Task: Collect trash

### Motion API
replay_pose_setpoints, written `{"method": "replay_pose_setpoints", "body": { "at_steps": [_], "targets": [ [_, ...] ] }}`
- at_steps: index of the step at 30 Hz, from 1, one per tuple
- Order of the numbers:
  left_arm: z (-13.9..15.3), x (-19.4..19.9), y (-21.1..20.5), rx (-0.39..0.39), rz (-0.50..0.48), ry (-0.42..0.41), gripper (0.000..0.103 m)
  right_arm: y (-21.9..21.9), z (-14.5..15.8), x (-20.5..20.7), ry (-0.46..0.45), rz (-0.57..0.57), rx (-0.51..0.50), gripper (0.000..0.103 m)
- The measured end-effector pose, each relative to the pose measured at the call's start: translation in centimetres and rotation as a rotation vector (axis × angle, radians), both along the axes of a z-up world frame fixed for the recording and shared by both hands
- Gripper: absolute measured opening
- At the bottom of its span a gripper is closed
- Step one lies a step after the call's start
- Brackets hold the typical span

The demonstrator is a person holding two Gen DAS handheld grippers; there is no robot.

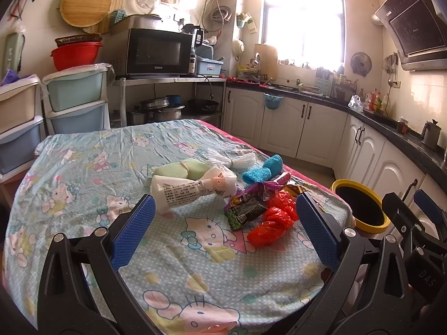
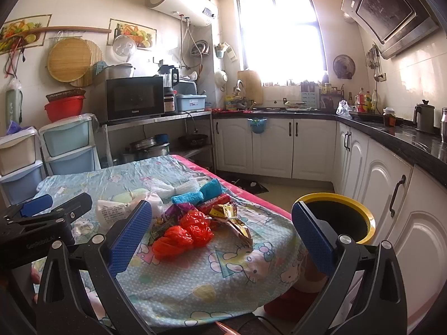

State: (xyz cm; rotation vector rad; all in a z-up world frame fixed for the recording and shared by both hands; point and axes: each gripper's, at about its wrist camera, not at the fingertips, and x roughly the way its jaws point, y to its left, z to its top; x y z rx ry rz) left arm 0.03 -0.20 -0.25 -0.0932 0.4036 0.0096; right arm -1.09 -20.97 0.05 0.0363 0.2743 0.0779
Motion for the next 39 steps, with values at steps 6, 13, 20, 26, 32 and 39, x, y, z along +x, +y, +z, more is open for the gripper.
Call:
{"method": "replay_pose_setpoints", "body": {
  "at_steps": [6, 13, 20, 26, 32, 39],
  "targets": [
    [0.0, 0.0, 0.0, 0.000, 0.000, -0.001, 0.093, 0.0, 0.0, 0.0, 0.000, 0.001, 0.000, 0.097],
    [-0.5, 0.0, -0.4, 0.002, -0.009, 0.007, 0.093, 0.0, -0.1, 0.1, 0.004, 0.001, 0.001, 0.097],
    [-0.6, 0.4, -0.9, 0.006, -0.023, 0.018, 0.093, -0.3, -0.4, 0.4, 0.015, -0.014, 0.009, 0.097],
    [-0.7, 0.7, -1.0, 0.002, -0.022, 0.026, 0.093, -0.5, -0.3, 0.5, 0.016, -0.018, 0.005, 0.097],
    [-0.9, 2.4, -1.2, 0.003, -0.039, 0.056, 0.093, -1.5, 0.2, 1.6, 0.033, -0.041, 0.005, 0.097],
    [-0.6, 5.6, -1.3, -0.010, -0.057, 0.066, 0.093, -3.0, 0.4, 3.8, 0.068, -0.073, -0.031, 0.097]
  ]
}}
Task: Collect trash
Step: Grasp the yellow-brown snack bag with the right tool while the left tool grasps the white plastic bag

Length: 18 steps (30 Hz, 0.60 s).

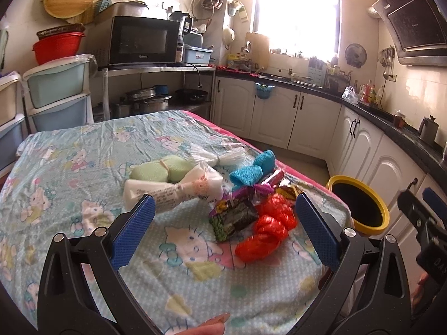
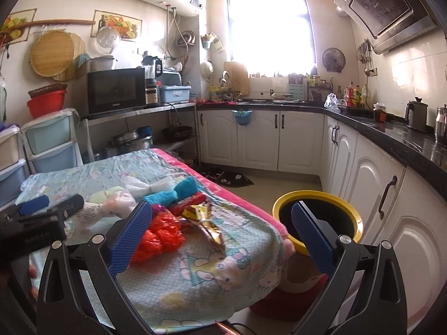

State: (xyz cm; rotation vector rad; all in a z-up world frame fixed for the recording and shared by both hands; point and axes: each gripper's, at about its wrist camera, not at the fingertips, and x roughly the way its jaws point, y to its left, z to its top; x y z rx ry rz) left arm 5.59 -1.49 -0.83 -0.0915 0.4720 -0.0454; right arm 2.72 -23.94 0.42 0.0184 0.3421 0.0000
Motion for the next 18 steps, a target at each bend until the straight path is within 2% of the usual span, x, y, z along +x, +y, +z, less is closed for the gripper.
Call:
{"method": "replay_pose_setpoints", "body": {
  "at_steps": [7, 11, 15, 18],
  "targets": [
    [0.4, 4.0, 1.5, -0.001, 0.044, 0.020, 0.093, -0.8, -0.4, 3.3, 0.085, 0.009, -0.038, 0.097],
    [-0.1, 5.9, 3.8, 0.013, 0.102, 0.043, 0.093, -0.4, -1.6, 6.5, 0.178, 0.062, -0.063, 0.097],
    [-1.5, 7.9, 6.8, 0.025, 0.156, 0.100, 0.093, 0.0, -3.7, 10.3, 0.293, 0.109, -0.084, 0.097],
    [-3.1, 9.6, 9.2, 0.000, 0.169, 0.182, 0.093, 0.1, -5.5, 13.0, 0.375, 0.144, -0.087, 0.097]
  ]
}}
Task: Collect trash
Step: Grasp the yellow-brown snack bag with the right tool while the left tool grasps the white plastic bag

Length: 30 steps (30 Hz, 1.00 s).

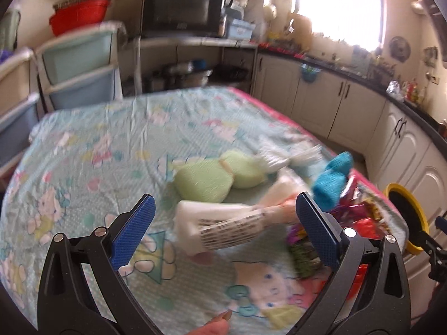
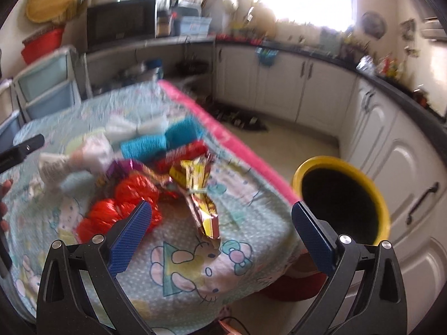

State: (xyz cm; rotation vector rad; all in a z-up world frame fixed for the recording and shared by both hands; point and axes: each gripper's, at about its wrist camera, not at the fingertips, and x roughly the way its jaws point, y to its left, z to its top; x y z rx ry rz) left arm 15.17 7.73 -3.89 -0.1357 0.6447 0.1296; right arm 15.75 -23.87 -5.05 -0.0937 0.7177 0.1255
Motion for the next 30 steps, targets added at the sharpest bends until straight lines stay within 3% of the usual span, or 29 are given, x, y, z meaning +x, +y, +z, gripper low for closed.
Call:
{"method": "replay_pose_setpoints", "body": {
  "at_steps": [6, 13, 14, 15, 17, 18, 19, 22, 26, 30],
  "targets": [
    [-2.5, 2.2, 2.7, -0.091, -0.012, 0.094, 0.093, 0.4, -2.6, 3.6, 0.091, 0.049, -0.001, 0.094],
    [-4.5, 3.1, 4.2, -0.289, -0.131, 0.094, 0.093, 0.7, -4.5, 6.7, 0.187, 0.113, 0.048, 0.069],
    [-4.8, 3.1, 4.3, -0.304, -0.133, 0.101, 0.090, 0.7, -4.7, 6.9, 0.196, 0.121, 0.057, 0.066],
    [-5.0, 3.2, 4.3, -0.306, -0.124, 0.109, 0.079, 0.7, -4.9, 7.2, 0.207, 0.129, 0.064, 0.063],
    [-5.4, 3.3, 4.6, -0.334, -0.130, 0.110, 0.071, 1.0, -5.3, 7.5, 0.222, 0.145, 0.068, 0.054],
    [-5.4, 3.1, 4.7, -0.339, -0.122, 0.105, 0.062, 1.1, -5.4, 7.6, 0.225, 0.152, 0.066, 0.052],
    [-5.5, 2.9, 4.8, -0.343, -0.121, 0.101, 0.062, 1.4, -5.6, 7.7, 0.231, 0.161, 0.063, 0.047],
    [-5.4, 2.4, 5.0, -0.355, -0.120, 0.088, 0.045, 2.0, -6.0, 7.7, 0.245, 0.188, 0.058, 0.033],
    [-5.1, 1.9, 5.3, -0.351, -0.121, 0.086, 0.024, 2.5, -6.3, 7.3, 0.234, 0.204, 0.034, 0.031],
    [-4.2, 0.8, 4.8, -0.301, -0.143, 0.059, 0.017, 2.3, -6.2, 6.5, 0.209, 0.207, 0.049, 0.031]
  ]
}}
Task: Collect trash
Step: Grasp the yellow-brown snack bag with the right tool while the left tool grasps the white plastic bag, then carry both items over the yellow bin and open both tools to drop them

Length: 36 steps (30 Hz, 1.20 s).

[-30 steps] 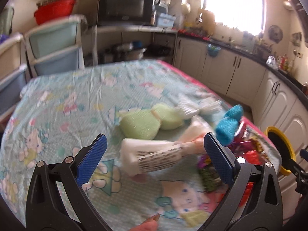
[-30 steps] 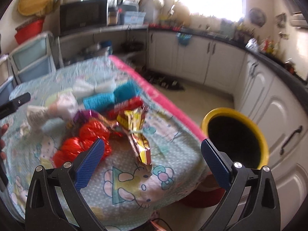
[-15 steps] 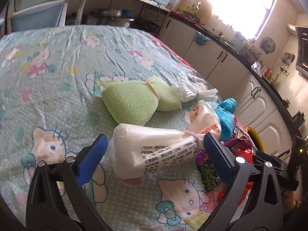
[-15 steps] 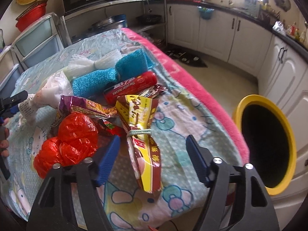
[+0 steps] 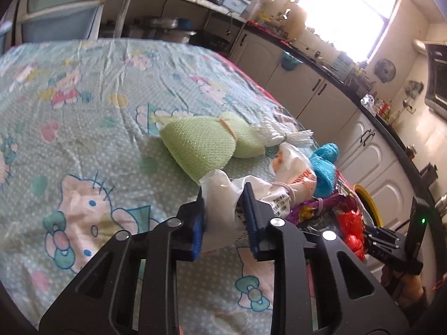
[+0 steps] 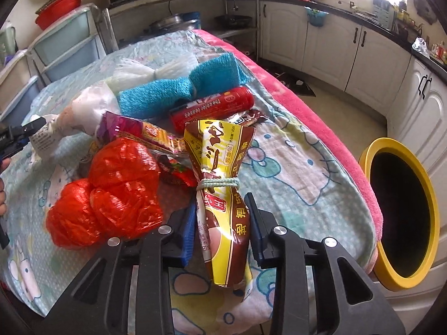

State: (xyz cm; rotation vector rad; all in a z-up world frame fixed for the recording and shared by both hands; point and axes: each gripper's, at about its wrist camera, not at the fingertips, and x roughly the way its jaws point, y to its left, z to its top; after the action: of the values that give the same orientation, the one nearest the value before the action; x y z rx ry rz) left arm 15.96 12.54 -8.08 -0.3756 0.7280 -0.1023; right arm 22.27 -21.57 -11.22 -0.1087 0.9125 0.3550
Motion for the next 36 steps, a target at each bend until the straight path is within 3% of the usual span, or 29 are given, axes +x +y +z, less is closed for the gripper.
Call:
{"method": "replay_pose_setpoints", "body": {
  "at_steps": [8, 18, 26, 36],
  "targets": [
    [4.8, -2.1, -1.1, 0.077, 0.001, -0.120, 0.011, -1.7, 2.8, -1.7, -0.063, -0.019, 0.054, 0.030],
    [10.0, -0.5, -7.4, 0.085, -0.133, -0.231, 0.011, -5.7, 7.4, -2.6, -0.151, -0.091, 0.078, 0.030],
    [11.6, 2.4, -14.4, 0.102, -0.258, -0.256, 0.011, -10.8, 10.0, -2.9, -0.211, -0.193, 0.087, 0.030],
    [11.4, 5.3, -21.9, 0.103, -0.385, -0.238, 0.011, -16.6, 11.7, -2.9, -0.263, -0.333, 0.065, 0.031]
  ]
}}
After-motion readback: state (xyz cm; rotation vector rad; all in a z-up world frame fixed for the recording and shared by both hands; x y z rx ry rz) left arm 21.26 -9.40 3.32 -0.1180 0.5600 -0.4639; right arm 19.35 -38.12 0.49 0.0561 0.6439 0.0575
